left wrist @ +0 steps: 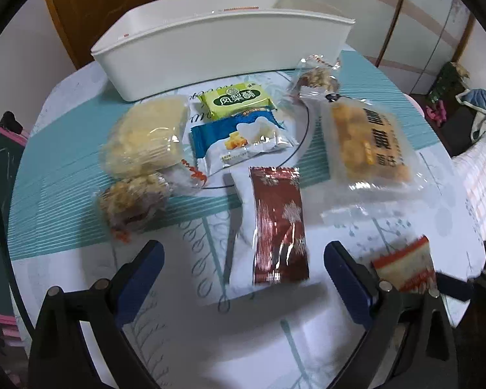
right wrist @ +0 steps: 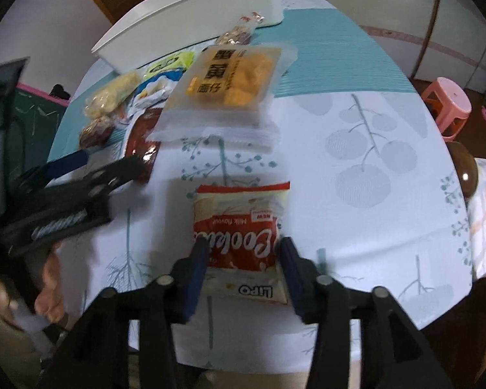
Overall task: Organize snacks
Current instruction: 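Grasp the red snowflake packet with the left gripper while the right grasps the red-and-white cookie bag, then lift both packets over the white bin and open both grippers inside, then move both tools from the bin back over the snacks on the table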
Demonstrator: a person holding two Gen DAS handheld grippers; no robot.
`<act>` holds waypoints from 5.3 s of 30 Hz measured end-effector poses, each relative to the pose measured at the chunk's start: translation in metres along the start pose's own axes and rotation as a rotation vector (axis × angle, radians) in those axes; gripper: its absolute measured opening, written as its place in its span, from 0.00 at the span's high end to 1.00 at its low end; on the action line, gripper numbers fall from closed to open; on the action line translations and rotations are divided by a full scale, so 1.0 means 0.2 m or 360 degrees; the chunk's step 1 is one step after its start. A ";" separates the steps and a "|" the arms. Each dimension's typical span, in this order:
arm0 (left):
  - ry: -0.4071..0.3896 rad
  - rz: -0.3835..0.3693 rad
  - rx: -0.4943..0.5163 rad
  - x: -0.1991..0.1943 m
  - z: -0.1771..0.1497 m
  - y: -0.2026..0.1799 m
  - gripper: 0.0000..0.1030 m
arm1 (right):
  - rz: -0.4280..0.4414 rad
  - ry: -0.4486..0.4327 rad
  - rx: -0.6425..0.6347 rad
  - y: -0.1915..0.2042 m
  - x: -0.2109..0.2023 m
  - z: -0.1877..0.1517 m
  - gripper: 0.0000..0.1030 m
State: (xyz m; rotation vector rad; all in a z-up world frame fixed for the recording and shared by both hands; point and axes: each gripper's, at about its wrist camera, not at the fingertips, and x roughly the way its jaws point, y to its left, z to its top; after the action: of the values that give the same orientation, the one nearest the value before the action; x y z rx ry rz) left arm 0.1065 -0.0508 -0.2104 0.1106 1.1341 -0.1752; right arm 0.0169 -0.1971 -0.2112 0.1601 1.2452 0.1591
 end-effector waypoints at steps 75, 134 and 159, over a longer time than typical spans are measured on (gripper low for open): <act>-0.0601 0.0153 -0.0116 -0.68 1.27 0.39 0.72 | 0.0182 -0.0962 -0.0125 0.30 -0.78 1.58 0.55; -0.0509 0.0142 -0.0096 -0.92 0.46 0.47 0.06 | 0.0013 -0.0686 -0.0380 0.30 -0.74 0.82 0.44; -0.0157 0.0055 -0.0323 -0.10 0.05 0.45 0.06 | -0.0064 -0.0240 0.0120 0.06 0.09 0.57 0.08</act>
State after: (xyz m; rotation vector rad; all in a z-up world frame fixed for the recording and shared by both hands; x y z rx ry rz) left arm 0.1250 0.0364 -0.1884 -0.0585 1.0451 -0.0339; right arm 0.1312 -0.1861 -0.1892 0.2086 1.1040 0.0637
